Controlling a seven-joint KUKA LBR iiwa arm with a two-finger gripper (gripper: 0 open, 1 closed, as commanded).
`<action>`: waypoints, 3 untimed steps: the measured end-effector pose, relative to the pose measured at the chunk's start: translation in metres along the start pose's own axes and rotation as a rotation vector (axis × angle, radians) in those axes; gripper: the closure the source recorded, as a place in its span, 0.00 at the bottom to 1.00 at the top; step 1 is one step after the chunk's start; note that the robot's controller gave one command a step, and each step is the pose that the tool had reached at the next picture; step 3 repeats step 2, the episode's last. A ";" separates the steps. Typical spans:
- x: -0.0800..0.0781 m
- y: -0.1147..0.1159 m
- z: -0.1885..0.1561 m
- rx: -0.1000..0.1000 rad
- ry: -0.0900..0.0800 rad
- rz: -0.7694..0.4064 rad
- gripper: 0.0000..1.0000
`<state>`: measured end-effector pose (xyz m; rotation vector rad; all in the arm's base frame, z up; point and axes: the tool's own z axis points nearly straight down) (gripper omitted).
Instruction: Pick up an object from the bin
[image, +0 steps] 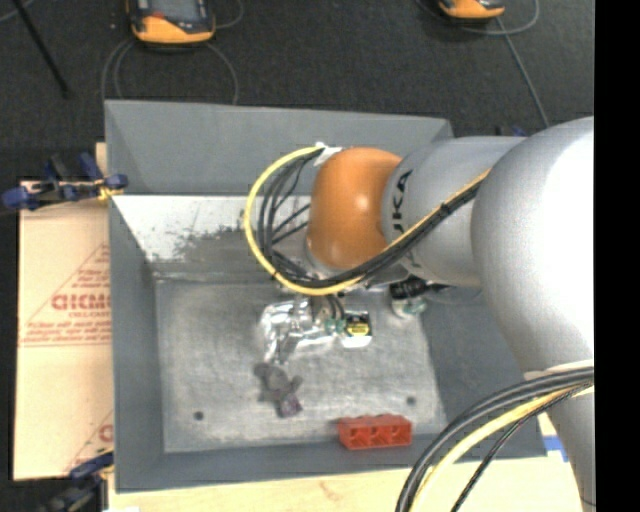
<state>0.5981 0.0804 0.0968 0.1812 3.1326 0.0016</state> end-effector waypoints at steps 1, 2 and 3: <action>-0.001 0.001 0.000 -0.001 -0.002 0.001 1.00; 0.003 0.002 -0.142 0.000 -0.005 -0.031 1.00; 0.003 0.002 -0.142 0.000 -0.005 -0.031 1.00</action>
Offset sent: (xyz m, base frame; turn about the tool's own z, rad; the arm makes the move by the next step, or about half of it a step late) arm 0.0000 0.0000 0.0000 0.0000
